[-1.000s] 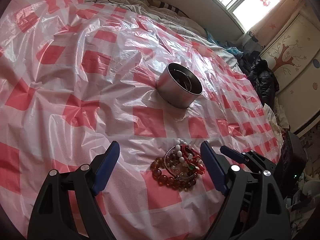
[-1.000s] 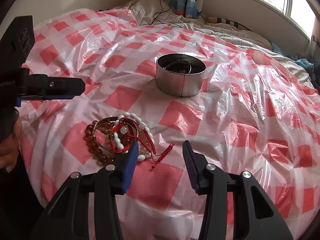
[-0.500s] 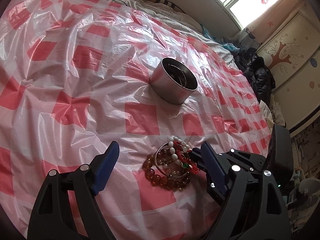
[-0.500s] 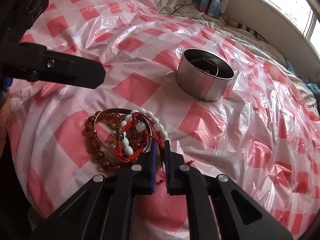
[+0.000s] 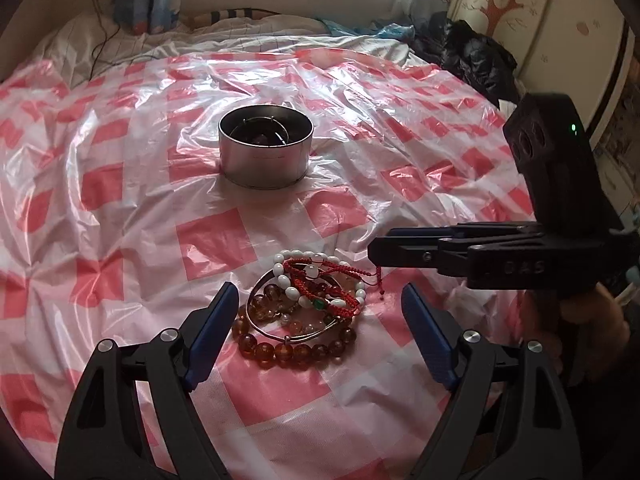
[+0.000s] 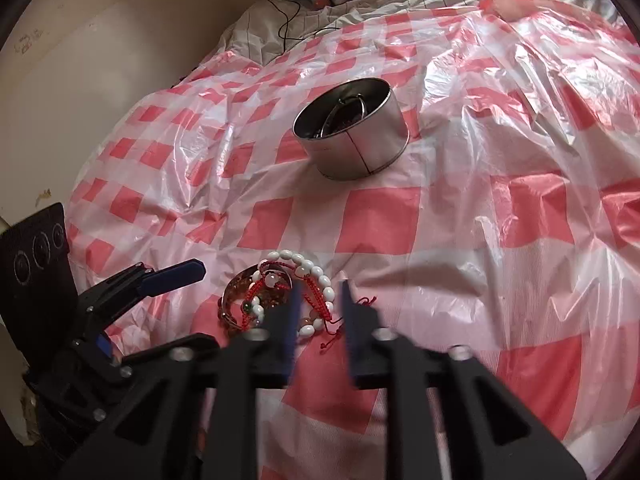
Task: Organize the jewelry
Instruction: 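Grasp a red string bracelet with the right tool while the left tool grasps a red cord, then lift both held red bracelets and carry them over the steel tin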
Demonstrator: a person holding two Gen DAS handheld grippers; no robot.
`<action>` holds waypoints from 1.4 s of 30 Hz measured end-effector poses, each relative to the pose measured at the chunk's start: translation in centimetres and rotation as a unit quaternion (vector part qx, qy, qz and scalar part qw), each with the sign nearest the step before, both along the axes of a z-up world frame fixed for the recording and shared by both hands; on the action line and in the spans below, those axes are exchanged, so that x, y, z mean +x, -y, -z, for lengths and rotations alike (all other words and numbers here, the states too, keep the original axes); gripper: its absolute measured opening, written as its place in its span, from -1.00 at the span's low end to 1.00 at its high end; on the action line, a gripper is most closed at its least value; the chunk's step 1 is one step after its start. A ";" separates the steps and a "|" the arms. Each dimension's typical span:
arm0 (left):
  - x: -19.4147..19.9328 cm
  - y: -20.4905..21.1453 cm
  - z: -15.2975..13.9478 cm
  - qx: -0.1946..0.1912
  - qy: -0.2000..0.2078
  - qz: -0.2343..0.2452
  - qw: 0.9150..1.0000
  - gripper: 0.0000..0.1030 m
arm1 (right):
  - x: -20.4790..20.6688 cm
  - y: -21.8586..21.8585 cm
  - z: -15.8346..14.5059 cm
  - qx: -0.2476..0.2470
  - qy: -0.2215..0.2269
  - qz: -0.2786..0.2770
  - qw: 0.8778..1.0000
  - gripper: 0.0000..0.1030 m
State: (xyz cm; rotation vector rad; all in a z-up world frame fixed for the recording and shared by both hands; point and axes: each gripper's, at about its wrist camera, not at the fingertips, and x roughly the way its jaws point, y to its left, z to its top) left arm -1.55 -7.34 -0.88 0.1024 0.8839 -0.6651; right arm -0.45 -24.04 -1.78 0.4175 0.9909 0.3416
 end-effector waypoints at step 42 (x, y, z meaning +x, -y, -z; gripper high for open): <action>2.2 -5.1 -1.8 -0.178 -0.017 -0.050 0.983 -0.87 | 0.6 4.3 2.1 0.185 -0.031 0.063 0.980 -0.92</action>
